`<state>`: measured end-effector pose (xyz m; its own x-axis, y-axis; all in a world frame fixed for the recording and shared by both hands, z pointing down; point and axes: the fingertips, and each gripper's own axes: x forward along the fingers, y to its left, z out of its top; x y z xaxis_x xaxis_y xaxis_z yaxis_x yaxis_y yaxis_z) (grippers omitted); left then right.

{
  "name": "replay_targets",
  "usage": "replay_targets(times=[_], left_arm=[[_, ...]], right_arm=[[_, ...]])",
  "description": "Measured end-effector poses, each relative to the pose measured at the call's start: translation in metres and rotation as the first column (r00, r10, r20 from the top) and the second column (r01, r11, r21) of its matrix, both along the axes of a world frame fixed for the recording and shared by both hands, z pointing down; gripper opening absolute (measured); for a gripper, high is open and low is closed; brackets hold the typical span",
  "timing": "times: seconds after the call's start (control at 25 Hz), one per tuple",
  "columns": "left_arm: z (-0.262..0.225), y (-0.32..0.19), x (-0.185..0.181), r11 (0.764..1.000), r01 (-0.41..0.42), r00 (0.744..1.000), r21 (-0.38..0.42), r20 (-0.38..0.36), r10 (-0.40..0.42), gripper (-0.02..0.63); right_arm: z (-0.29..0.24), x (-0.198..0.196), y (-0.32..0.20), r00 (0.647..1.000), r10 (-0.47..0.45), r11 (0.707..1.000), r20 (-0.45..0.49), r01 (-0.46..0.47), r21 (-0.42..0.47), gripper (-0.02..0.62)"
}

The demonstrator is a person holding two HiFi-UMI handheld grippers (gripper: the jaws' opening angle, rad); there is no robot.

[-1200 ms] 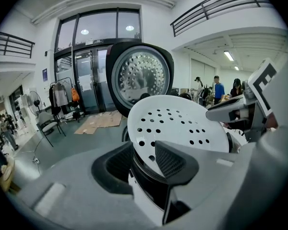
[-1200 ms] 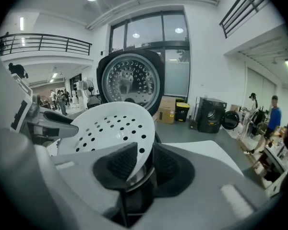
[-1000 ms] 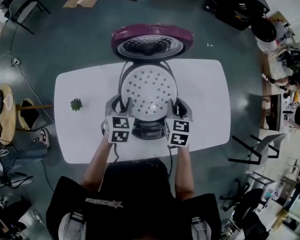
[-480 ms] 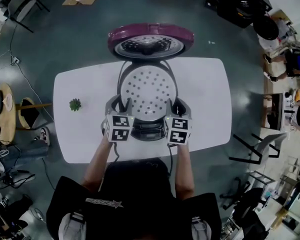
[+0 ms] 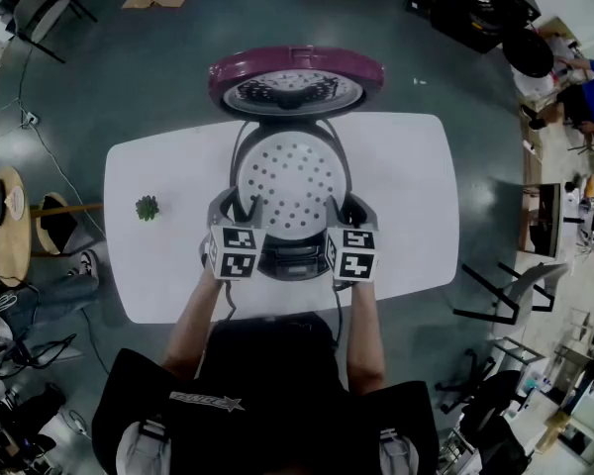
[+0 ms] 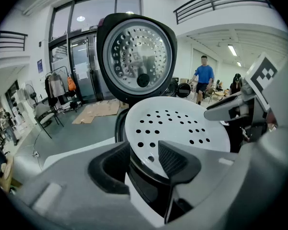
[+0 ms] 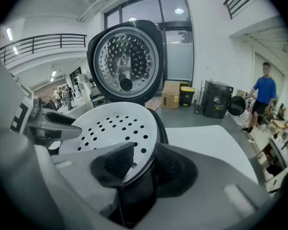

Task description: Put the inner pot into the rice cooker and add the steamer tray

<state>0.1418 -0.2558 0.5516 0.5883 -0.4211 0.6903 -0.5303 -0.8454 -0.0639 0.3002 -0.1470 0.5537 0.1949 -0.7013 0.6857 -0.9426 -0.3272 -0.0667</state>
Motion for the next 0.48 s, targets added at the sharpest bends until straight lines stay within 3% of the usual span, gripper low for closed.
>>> replay_targets(times=[0.48], left_arm=[[-0.0003,0.0011,0.0003,1.000,-0.005,1.000,-0.016,-0.018,0.005,0.221]], right_arm=[[-0.0063,0.0007,-0.0011,1.000,0.002,0.999,-0.025,-0.001,0.037,0.153]])
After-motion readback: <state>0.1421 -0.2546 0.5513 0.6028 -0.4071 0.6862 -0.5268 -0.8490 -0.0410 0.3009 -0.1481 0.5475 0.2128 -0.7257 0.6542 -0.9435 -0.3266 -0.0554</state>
